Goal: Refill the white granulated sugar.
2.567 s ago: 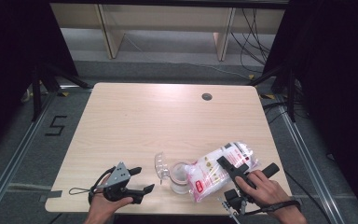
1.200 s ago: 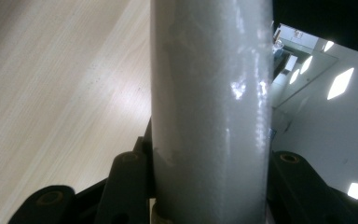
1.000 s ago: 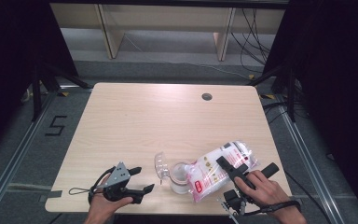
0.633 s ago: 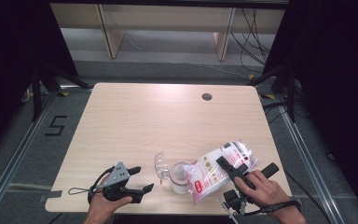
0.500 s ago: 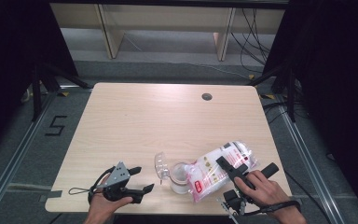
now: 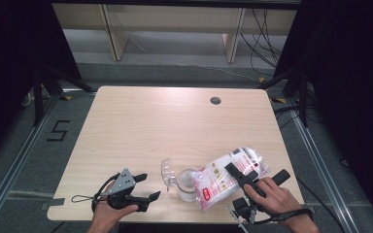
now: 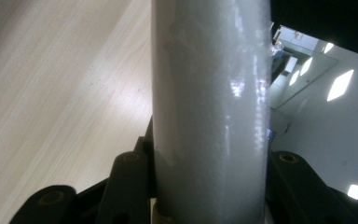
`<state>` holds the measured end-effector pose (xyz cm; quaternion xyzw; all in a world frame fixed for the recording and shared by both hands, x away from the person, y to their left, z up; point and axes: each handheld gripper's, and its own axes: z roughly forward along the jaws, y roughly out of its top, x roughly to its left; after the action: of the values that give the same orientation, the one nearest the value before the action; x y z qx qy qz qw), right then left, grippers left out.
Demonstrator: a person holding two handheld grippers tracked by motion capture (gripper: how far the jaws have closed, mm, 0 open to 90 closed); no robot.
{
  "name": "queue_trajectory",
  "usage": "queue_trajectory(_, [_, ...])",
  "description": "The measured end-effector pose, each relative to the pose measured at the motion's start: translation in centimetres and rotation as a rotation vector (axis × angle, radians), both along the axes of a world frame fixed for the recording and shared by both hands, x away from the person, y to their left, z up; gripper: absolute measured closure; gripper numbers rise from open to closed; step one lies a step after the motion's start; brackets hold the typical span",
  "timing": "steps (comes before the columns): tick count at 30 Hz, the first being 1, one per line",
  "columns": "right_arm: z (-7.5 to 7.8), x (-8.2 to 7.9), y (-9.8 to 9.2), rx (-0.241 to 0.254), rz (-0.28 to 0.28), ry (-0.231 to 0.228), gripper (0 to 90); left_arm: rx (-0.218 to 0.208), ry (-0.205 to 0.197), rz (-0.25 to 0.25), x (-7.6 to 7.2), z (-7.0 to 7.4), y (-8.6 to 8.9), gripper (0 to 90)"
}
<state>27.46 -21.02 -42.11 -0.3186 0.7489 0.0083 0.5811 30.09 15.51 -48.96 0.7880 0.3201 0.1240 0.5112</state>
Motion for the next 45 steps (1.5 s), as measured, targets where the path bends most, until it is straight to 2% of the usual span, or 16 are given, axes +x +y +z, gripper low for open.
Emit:
queue_trajectory(6, [-0.01, -0.05, -0.04, 0.008, -0.003, 0.002, 63.9, 0.005, -0.001, 0.000, 0.01, 0.03, 0.06, 21.7])
queue_trajectory(29, [0.40, -0.14, 0.11, -0.028, 0.021, -0.004, 64.8, 0.003, -0.002, 0.001, -0.01, 0.04, 0.03, 21.7])
queue_trajectory(34, [0.44, -0.19, 0.14, -0.026, 0.022, -0.002, 64.9, 0.009, -0.004, 0.002, -0.01, 0.09, 0.11, 21.7])
queue_trajectory(35, [0.33, -0.31, 0.00, -0.008, 0.005, 0.002, 64.9, 0.005, -0.003, 0.005, -0.02, 0.09, 0.09, 21.7])
queue_trajectory(44, [0.38, -0.32, 0.02, -0.005, 0.015, -0.001, 65.2, 0.008, -0.002, 0.003, -0.02, 0.09, 0.11, 21.7])
queue_trajectory(45, [0.34, -0.33, 0.00, -0.002, 0.014, -0.002, 65.3, -0.004, -0.001, 0.007, -0.04, 0.06, 0.01, 21.7])
